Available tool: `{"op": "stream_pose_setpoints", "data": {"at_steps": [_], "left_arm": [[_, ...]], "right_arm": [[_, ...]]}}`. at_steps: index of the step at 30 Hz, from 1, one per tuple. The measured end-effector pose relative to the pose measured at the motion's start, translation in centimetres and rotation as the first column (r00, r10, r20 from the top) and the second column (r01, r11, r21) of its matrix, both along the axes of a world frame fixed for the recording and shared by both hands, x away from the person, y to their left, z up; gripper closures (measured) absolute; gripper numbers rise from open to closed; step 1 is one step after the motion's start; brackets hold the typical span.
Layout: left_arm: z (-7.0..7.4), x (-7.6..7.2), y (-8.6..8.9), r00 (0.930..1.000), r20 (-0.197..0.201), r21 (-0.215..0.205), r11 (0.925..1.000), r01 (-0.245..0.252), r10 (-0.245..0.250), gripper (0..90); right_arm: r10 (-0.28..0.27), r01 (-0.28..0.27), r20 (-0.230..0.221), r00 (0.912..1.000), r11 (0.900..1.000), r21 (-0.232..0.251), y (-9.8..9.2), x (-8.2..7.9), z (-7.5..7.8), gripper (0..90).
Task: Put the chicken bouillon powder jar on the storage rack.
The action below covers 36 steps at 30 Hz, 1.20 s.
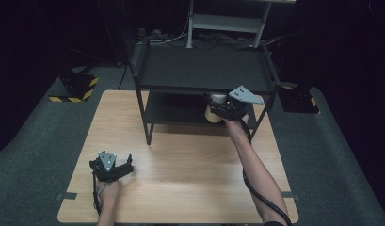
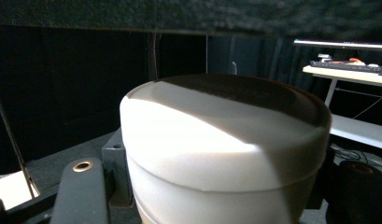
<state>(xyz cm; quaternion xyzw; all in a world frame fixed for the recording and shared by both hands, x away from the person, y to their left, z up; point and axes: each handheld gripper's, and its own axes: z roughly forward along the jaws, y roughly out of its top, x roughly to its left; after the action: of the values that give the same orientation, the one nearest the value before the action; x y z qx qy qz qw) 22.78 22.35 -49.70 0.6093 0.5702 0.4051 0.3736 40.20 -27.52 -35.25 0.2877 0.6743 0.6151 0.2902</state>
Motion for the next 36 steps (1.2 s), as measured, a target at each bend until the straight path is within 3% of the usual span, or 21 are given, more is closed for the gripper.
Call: {"op": "stream_pose_setpoints", "data": {"at_steps": [2, 3, 6, 12, 14, 16, 17, 19, 21, 22, 23, 24, 26, 27, 28, 29, 31, 32, 33, 35, 36], "left_arm": [[0.0, 0.0, 0.0, 1.0000, 0.000, 0.000, 1.0000, -0.001, 0.001, 0.6], [0.0, 0.0, 0.0, 1.0000, 0.001, 0.000, 1.0000, -0.002, 0.002, 0.6], [0.0, 0.0, 0.0, 1.0000, 0.000, 0.000, 1.0000, -0.003, 0.003, 0.6], [0.0, 0.0, 0.0, 1.0000, -0.001, 0.001, 1.0000, -0.002, 0.002, 0.6], [0.0, 0.0, 0.0, 1.0000, -0.001, 0.001, 1.0000, -0.003, 0.003, 0.6], [0.0, 0.0, 0.0, 1.0000, 0.000, 0.002, 1.0000, -0.003, 0.003, 0.6], [0.0, 0.0, 0.0, 1.0000, 0.001, 0.002, 1.0000, -0.003, 0.003, 0.6], [0.0, 0.0, -0.1, 1.0000, 0.002, 0.002, 1.0000, -0.004, 0.004, 0.6], [-0.1, 0.0, -0.1, 1.0000, 0.004, 0.002, 1.0000, -0.007, 0.007, 0.6], [-0.1, 0.0, -0.1, 1.0000, 0.004, 0.002, 1.0000, -0.007, 0.007, 0.6], [-0.1, -0.1, -0.2, 0.9999, 0.007, 0.002, 0.9999, -0.010, 0.010, 0.6], [-0.1, -0.1, -0.2, 0.9999, 0.007, 0.002, 0.9999, -0.010, 0.010, 0.6], [-0.1, -0.1, -0.3, 0.9999, 0.007, 0.007, 0.9999, -0.010, 0.010, 0.6], [-0.1, -0.1, -0.3, 0.9999, 0.008, 0.011, 0.9999, -0.009, 0.009, 0.6], [-0.1, -0.1, -0.3, 0.9999, 0.008, 0.011, 0.9999, -0.009, 0.009, 0.6], [-0.1, -0.1, -0.4, 0.9999, 0.008, 0.012, 0.9999, -0.013, 0.013, 0.6], [-0.2, -0.1, -0.5, 0.9998, 0.010, 0.013, 0.9998, -0.018, 0.018, 0.6], [-0.2, -0.1, -0.5, 0.9998, 0.010, 0.013, 0.9998, -0.018, 0.018, 0.6], [-0.2, -0.1, -0.6, 0.9997, 0.010, 0.016, 0.9996, -0.022, 0.022, 0.6], [-0.2, -0.1, -0.6, 0.9997, 0.007, 0.020, 0.9995, -0.025, 0.025, 0.6], [-0.2, -0.1, -0.6, 0.9997, 0.007, 0.020, 0.9995, -0.025, 0.025, 0.6]], "right_arm": [[-0.003, 0.003, 0.002, 1.0000, 1.000, 0.000, 0.0, 0.0, -0.1, 31.6], [-0.009, 0.009, 0.002, 1.0000, 1.000, -0.007, 0.2, -0.1, -0.2, 24.2], [-0.001, 0.001, -0.016, 0.9999, 1.000, 0.002, 0.1, -0.1, -0.3, 17.9], [-0.033, 0.033, 0.007, 0.9994, 0.999, -0.018, -0.8, -2.3, -1.5, 12.1], [-0.033, 0.034, 0.038, 0.9987, 0.999, -0.036, -2.3, -4.6, -2.6, 11.5], [-0.029, 0.030, 0.041, 0.9988, 0.999, -0.041, -2.6, -5.2, -2.9, 11.5], [-0.013, 0.015, 0.049, 0.9987, 0.999, -0.050, -3.8, -7.1, -3.9, 11.4], [-0.010, 0.013, 0.053, 0.9985, 0.998, -0.055, -4.6, -8.8, -4.8, 11.3], [-0.026, 0.029, 0.058, 0.9980, 0.998, -0.063, -5.5, -10.7, -6.2, 11.2], [-0.026, 0.029, 0.058, 0.9980, 0.998, -0.063, -5.5, -10.7, -6.2, 11.2], [-0.082, 0.087, 0.068, 0.9943, 0.994, -0.071, -6.0, -12.8, -8.1, 11.3], [-0.082, 0.087, 0.068, 0.9943, 0.994, -0.071, -6.0, -12.8, -8.1, 11.3], [-0.203, 0.204, 0.027, 0.9789, 0.972, -0.112, -6.9, -14.9, -10.6, 11.2], [-0.232, 0.231, 0.006, 0.9727, 0.966, -0.118, -7.2, -15.1, -11.1, 11.2], [-0.232, 0.231, 0.006, 0.9727, 0.966, -0.118, -7.2, -15.1, -11.1, 11.2], [-0.317, 0.308, -0.051, 0.9470, 0.942, -0.133, -7.9, -15.4, -12.3, 11.0], [-0.421, 0.407, -0.084, 0.9033, 0.902, -0.145, -8.1, -15.8, -13.8, 11.0], [-0.421, 0.407, -0.084, 0.9033, 0.902, -0.145, -8.1, -15.8, -13.8, 11.0], [-0.481, 0.463, -0.093, 0.8717, 0.871, -0.164, -8.1, -15.9, -14.7, 10.9], [-0.507, 0.486, -0.117, 0.8542, 0.858, -0.168, -8.4, -15.9, -15.4, 10.8], [-0.507, 0.486, -0.117, 0.8542, 0.858, -0.168, -8.4, -15.9, -15.4, 10.8]]}}
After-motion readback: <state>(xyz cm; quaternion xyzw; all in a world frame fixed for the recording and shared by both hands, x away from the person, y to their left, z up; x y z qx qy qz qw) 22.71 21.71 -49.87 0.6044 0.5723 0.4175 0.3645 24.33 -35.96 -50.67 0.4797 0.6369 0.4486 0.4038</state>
